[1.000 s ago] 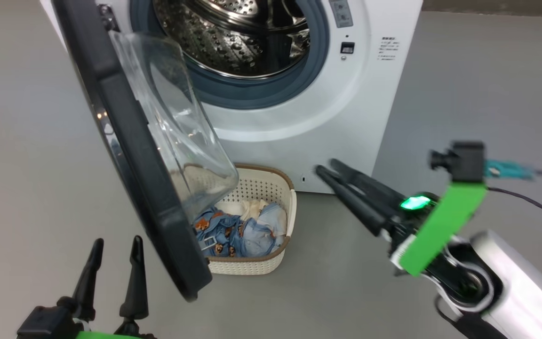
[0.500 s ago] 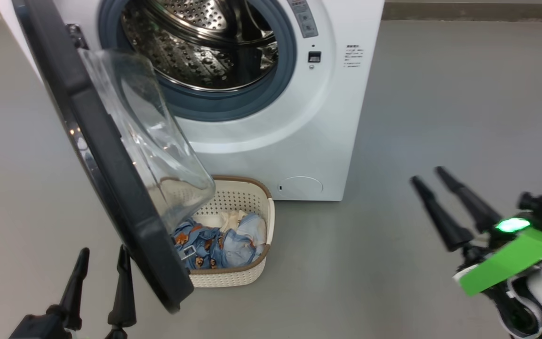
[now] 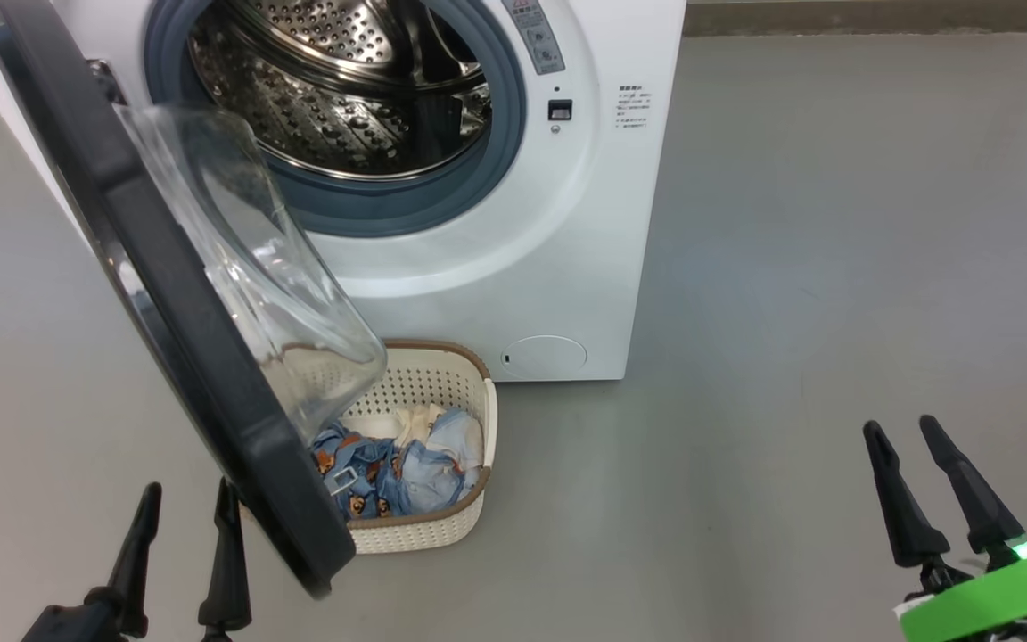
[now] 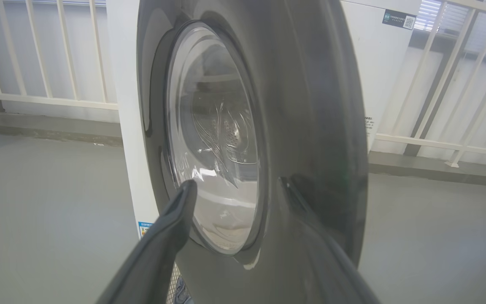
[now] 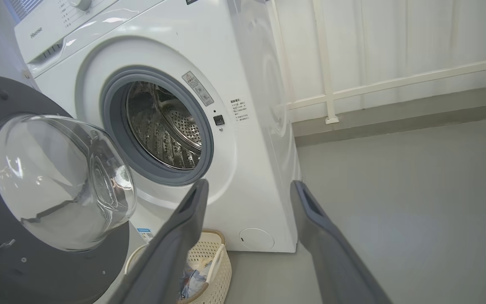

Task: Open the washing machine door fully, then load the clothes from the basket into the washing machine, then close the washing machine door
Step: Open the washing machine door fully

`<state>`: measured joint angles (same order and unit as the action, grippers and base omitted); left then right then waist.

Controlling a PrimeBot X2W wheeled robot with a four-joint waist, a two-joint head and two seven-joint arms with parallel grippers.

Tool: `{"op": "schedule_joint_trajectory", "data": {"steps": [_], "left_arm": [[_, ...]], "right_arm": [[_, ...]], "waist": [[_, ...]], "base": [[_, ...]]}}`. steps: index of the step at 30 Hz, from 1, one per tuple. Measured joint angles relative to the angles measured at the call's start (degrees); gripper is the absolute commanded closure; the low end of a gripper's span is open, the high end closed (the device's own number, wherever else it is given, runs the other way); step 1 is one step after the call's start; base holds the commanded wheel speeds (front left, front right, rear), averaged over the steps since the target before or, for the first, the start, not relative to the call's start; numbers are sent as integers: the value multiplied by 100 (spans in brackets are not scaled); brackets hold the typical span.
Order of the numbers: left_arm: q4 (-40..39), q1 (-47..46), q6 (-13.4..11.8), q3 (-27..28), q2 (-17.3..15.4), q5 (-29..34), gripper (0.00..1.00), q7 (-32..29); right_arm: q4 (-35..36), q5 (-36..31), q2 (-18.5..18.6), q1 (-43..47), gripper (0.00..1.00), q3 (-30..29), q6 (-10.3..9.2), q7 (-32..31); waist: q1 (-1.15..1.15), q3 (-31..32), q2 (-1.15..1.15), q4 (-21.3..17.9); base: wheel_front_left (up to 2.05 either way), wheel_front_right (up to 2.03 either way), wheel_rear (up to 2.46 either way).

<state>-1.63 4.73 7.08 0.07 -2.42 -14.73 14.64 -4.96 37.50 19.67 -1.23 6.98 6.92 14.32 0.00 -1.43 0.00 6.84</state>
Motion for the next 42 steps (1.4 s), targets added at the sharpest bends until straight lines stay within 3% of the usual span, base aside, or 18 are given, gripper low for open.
{"op": "schedule_joint_trajectory", "data": {"steps": [11,24,42], "left_arm": [[83,-1,1,29,-2,81,0,0],[170,-2,24,46,-19,81,0,0],[192,-1,25,91,-16,81,0,0]], "right_arm": [[-192,-1096,-333,394,0,-728,0,0],[-266,-1777,-788,500,0,-1305,0,0],[-326,-2031,-914,624,0,-1419,0,0]], "waist": [[0,19,0,-35],[0,-42,0,10],[0,-10,0,24]], "base": [[0,0,0],[0,0,0],[0,0,0]]}}
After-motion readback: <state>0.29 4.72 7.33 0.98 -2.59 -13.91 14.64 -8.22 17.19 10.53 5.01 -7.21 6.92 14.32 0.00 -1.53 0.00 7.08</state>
